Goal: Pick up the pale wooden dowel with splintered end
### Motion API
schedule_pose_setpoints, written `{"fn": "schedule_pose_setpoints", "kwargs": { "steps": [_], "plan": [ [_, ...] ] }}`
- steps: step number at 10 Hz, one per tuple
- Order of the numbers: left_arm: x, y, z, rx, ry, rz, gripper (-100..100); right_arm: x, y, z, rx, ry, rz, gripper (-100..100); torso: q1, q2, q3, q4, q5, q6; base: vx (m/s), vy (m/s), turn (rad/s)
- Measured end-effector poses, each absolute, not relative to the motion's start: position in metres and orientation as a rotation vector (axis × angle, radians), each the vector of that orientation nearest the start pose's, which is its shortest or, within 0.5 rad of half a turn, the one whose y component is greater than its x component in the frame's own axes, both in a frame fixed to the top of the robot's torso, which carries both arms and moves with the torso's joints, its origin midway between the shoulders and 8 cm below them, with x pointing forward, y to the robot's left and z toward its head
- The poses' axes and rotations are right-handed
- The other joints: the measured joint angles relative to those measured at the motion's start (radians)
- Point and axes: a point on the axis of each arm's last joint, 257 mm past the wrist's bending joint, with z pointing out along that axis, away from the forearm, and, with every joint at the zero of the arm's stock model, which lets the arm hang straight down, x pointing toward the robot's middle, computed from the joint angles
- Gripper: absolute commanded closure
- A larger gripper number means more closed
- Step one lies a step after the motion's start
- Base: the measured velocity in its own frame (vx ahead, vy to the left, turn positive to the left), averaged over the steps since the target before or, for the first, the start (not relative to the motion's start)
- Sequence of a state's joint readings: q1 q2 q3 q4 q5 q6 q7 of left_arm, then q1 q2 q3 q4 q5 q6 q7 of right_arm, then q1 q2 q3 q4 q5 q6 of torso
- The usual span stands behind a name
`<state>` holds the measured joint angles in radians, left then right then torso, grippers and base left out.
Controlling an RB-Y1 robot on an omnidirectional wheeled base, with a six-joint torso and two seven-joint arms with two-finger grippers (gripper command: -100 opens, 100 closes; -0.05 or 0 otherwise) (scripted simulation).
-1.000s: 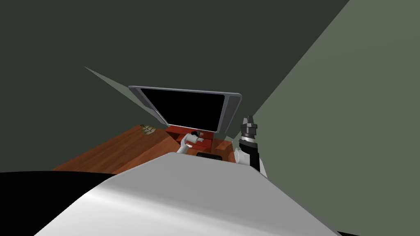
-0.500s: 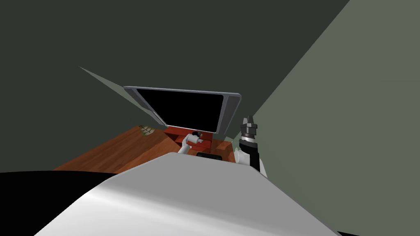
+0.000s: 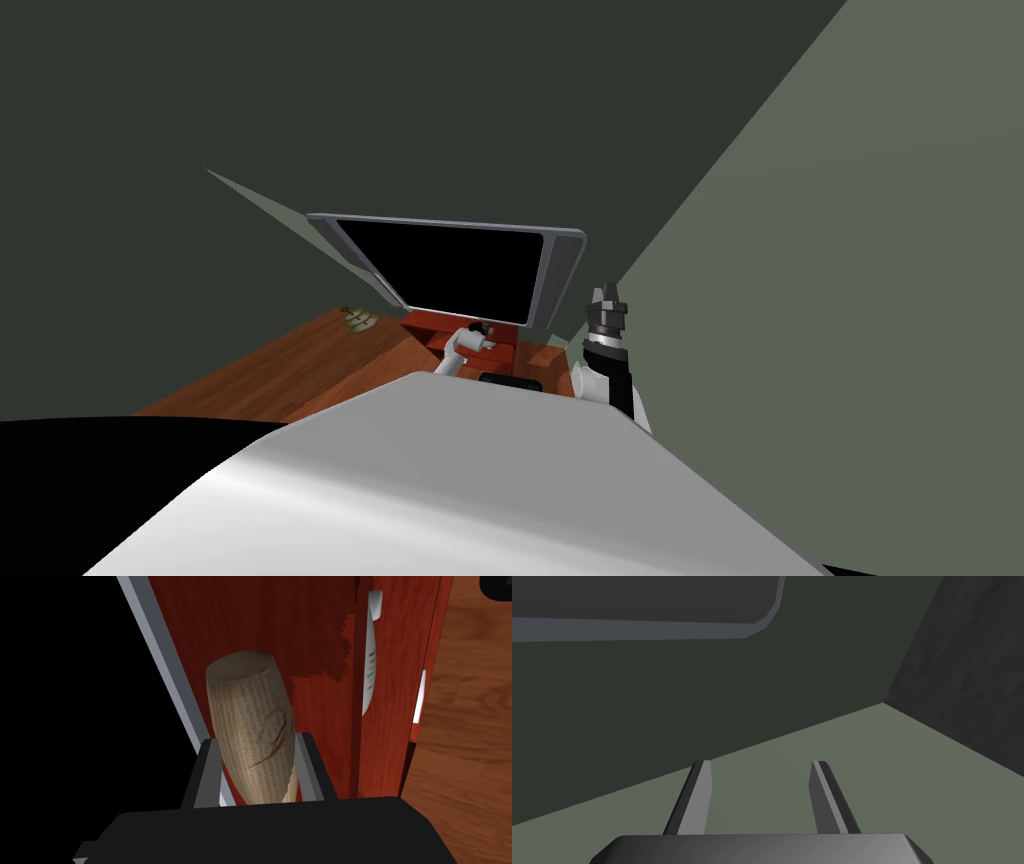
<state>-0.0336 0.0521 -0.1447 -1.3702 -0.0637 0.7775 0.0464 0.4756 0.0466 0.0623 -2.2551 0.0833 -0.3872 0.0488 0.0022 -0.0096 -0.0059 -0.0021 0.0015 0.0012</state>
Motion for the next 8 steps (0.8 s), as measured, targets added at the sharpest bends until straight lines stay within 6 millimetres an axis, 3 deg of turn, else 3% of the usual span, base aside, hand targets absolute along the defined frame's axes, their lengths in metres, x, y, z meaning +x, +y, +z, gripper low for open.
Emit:
{"fn": "schedule_pose_setpoints", "kwargs": {
  "steps": [2, 3, 4, 7, 8],
  "plan": [
    [0.435, 0.196, -0.478, -1.696, 1.986, -0.549, 100, 0.372, -0.254, -0.001, 0.717, 0.718, 1.248, 0, 0.000, -0.002, -0.001, -0.001, 0.000, 0.000, 0.000, 0.000, 0.000],
    [0.435, 0.196, -0.478, -1.696, 1.986, -0.549, 0, 0.372, -0.254, -0.001, 0.717, 0.718, 1.248, 0, 0.000, -0.002, -0.001, -0.001, 0.000, 0.000, 0.000, 0.000, 0.000],
    [0.435, 0.196, -0.478, -1.696, 1.986, -0.549, 100, 0.372, -0.254, -0.001, 0.717, 0.718, 1.248, 0, 0.000, -0.002, -0.001, -0.001, 0.000, 0.000, -0.022, -0.003, -0.006],
    [0.437, 0.194, -0.466, -1.690, 1.986, -0.548, 100, 0.372, -0.254, -0.001, 0.717, 0.718, 1.248, 0, 0.000, 0.001, 0.001, 0.000, 0.000, 0.000, -0.035, 0.005, 0.001],
    [0.436, 0.194, -0.465, -1.691, 1.987, -0.546, 0, 0.372, -0.254, -0.001, 0.717, 0.718, 1.248, 0, 0.000, 0.000, 0.000, 0.000, 0.000, 0.000, 0.000, 0.000, 0.000]
  ]
}}
